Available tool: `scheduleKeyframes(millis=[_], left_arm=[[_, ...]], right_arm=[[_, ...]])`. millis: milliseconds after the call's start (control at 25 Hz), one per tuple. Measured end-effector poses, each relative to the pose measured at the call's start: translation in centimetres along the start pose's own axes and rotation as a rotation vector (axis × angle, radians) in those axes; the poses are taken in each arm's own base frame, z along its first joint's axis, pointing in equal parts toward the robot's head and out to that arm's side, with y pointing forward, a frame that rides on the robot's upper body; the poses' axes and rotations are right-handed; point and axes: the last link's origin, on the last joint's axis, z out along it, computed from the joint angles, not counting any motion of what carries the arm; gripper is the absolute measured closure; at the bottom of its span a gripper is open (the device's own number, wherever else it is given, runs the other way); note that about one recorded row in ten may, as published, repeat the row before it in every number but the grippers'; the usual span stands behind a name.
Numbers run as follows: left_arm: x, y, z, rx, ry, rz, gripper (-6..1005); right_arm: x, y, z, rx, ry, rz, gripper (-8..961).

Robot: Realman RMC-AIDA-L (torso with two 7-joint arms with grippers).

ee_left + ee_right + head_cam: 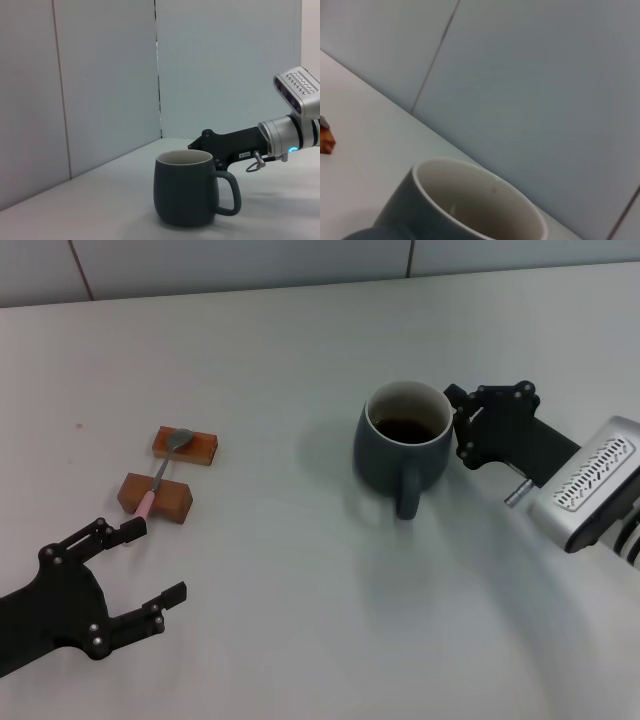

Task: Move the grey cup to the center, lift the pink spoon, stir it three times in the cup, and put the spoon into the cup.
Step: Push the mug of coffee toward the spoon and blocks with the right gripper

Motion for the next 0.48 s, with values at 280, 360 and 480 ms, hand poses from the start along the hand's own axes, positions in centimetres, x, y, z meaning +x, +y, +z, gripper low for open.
scheduleKeyframes(millis=[280, 360, 480], left_arm=[[0.1, -0.1, 0.0, 0.004, 0.001, 0.009, 183], [0.1, -0.2, 0.1, 0.002, 0.003, 0.012, 183], [0.2, -0.3, 0.1, 0.000, 0.005, 0.015, 184]], right_arm=[[-1.2, 1.6, 1.3, -0.084, -0.021, -0.007, 947], [-1.7, 2.3, 1.8, -0.115, -0.031, -0.008, 946], [-2.6, 3.2, 2.6, -0.157, -0.045, -0.005, 945]])
